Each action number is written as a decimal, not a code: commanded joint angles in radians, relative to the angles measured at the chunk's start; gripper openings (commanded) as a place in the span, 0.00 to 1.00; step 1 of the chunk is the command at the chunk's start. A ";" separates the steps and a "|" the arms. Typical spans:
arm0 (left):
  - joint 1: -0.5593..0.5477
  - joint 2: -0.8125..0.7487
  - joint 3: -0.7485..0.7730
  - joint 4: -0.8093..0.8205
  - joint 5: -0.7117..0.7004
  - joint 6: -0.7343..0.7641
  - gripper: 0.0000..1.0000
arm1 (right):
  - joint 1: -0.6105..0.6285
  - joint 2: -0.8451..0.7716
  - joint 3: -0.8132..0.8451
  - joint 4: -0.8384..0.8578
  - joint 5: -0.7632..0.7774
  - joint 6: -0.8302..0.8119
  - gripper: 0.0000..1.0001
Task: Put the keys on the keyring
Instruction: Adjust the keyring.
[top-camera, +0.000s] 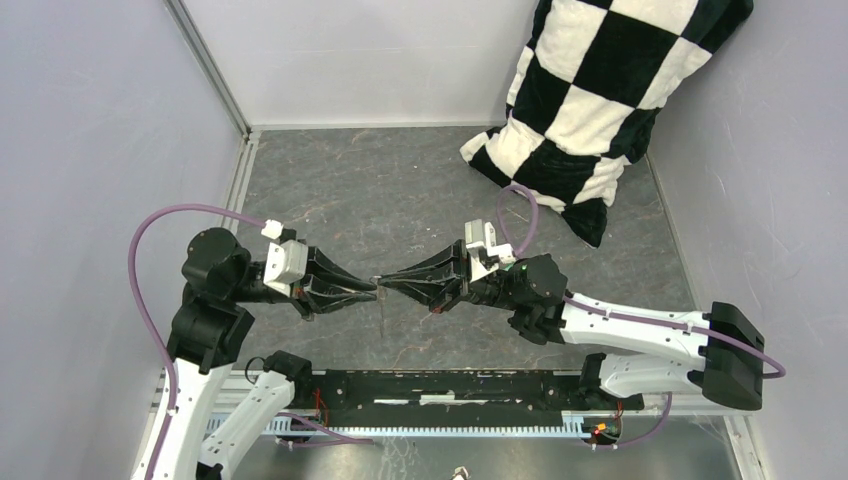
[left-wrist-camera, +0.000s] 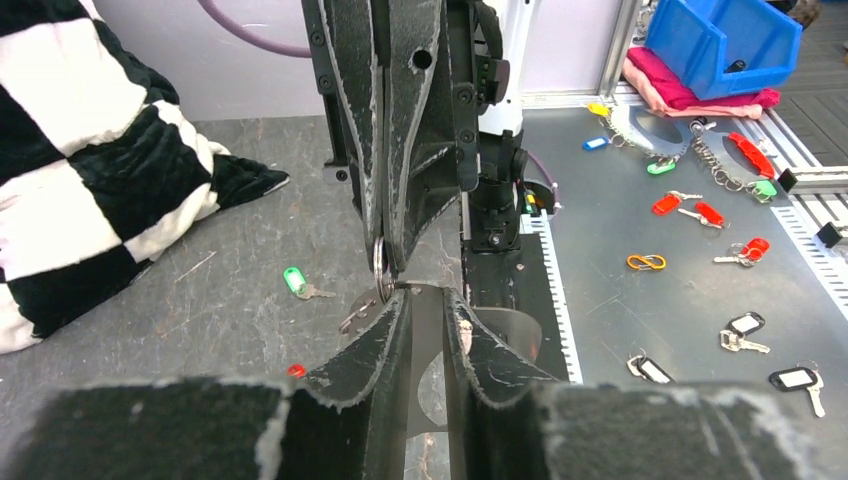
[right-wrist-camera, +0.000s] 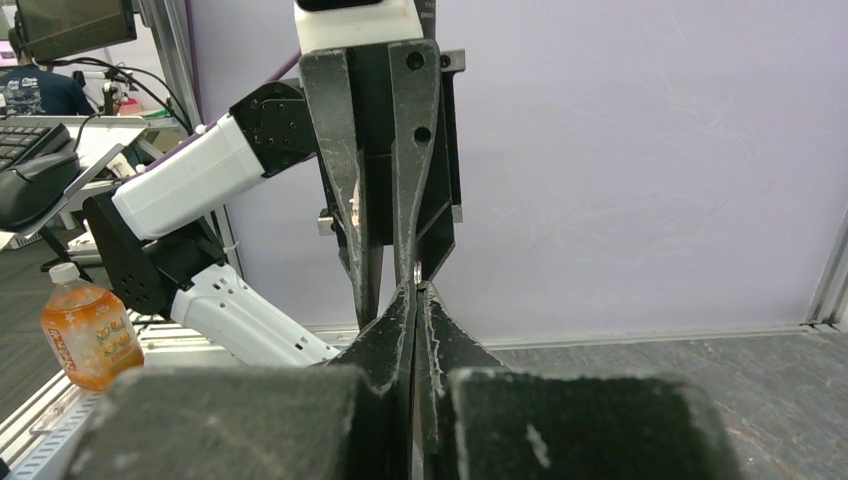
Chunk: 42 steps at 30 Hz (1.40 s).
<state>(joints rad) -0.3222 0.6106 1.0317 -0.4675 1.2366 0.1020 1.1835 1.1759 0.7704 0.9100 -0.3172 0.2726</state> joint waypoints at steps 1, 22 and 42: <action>-0.001 0.003 0.018 0.056 0.020 -0.048 0.23 | 0.001 0.020 0.041 0.044 -0.022 0.011 0.01; -0.001 0.019 0.021 -0.109 -0.079 0.091 0.18 | 0.005 -0.019 0.035 0.017 -0.028 -0.007 0.01; -0.001 0.041 0.072 -0.173 0.036 0.152 0.32 | 0.005 -0.031 0.032 -0.010 -0.019 -0.030 0.01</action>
<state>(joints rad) -0.3222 0.6559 1.0603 -0.6056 1.2137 0.2039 1.1847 1.1713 0.7704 0.8845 -0.3401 0.2615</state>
